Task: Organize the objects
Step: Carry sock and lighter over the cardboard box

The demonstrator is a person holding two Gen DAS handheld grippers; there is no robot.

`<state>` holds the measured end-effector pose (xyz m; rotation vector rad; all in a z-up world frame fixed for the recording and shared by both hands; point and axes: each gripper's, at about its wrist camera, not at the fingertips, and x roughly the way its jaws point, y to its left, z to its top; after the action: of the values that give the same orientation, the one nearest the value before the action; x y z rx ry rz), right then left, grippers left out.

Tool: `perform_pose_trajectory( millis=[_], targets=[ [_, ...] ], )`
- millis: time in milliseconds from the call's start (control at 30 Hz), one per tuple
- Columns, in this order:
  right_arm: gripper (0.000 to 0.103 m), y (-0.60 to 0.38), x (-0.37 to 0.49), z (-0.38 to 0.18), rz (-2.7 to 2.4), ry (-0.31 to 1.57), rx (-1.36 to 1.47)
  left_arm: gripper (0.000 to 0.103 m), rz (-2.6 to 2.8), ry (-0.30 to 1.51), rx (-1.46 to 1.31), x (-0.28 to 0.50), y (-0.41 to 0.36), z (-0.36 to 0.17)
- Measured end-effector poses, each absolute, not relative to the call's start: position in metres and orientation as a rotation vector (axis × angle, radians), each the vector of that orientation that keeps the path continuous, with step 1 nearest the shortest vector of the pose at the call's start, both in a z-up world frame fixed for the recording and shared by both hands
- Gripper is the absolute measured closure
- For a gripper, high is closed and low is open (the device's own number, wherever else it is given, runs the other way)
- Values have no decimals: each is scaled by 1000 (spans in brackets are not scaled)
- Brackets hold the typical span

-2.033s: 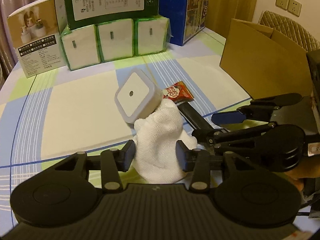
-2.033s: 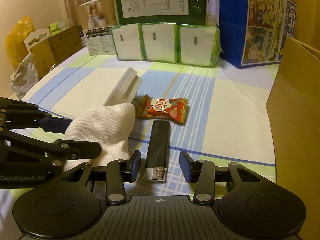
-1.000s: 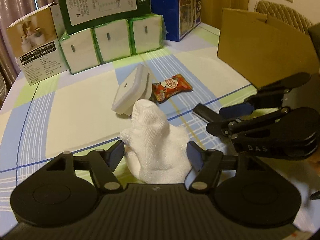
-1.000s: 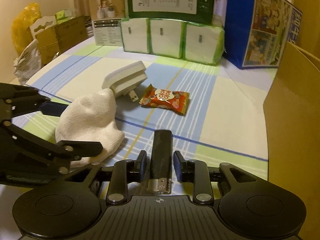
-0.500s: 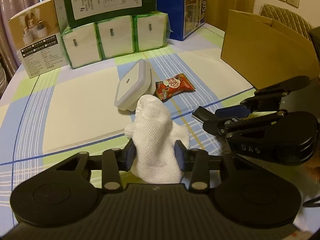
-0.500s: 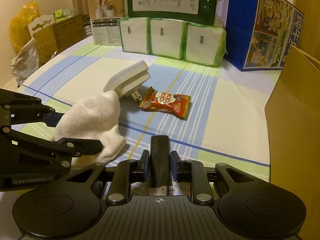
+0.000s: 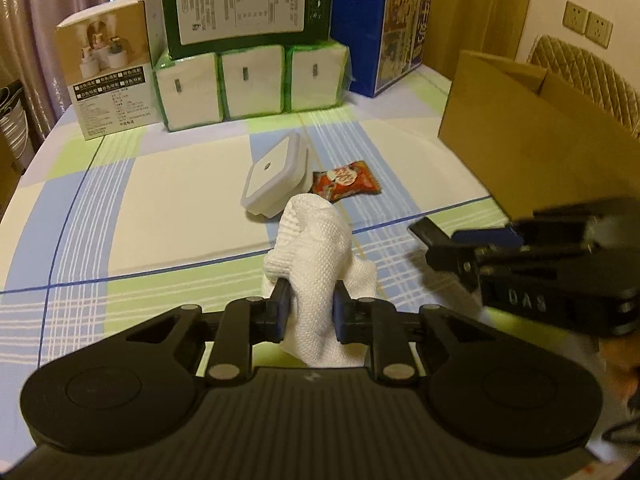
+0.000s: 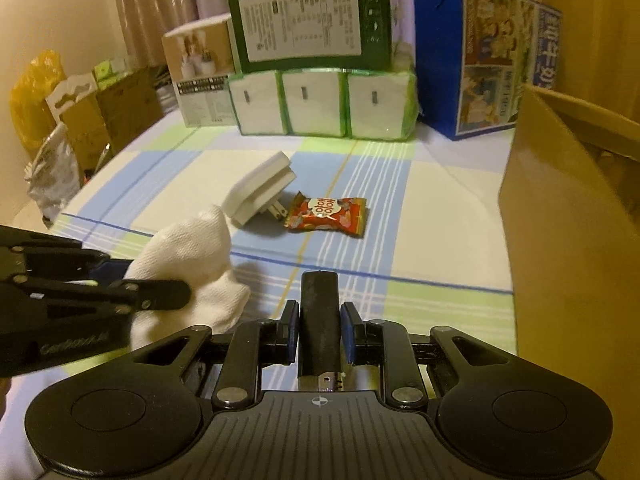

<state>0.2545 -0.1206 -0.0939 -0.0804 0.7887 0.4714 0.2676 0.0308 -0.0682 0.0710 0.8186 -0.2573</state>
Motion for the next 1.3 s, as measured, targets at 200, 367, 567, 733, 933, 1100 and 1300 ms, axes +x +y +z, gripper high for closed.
perform_pose_trajectory(
  millis=[200,367,567,733,933,1100,1300],
  targets=[
    [84,-136,215,-70,428,749,-48,86,-238,802,71,234,19,-39],
    [84,-155,180,-42,394,747,52,86,-204,788,24,196,23,-5],
    [84,-169,132,5,399,704,78,86,-194,761,-12,146,11,33],
    [84,-188,99,34,369,679,72,86,-215,737,-21,108,-9,55],
    [84,-226,67,53,294,656,73,86,-268,715,0,79,-39,72],
    [84,-264,54,63,221,640,94,86,-322,693,28,68,-68,85],
    [84,-301,45,73,159,617,118,86,-377,683,48,64,-101,91]
  ],
)
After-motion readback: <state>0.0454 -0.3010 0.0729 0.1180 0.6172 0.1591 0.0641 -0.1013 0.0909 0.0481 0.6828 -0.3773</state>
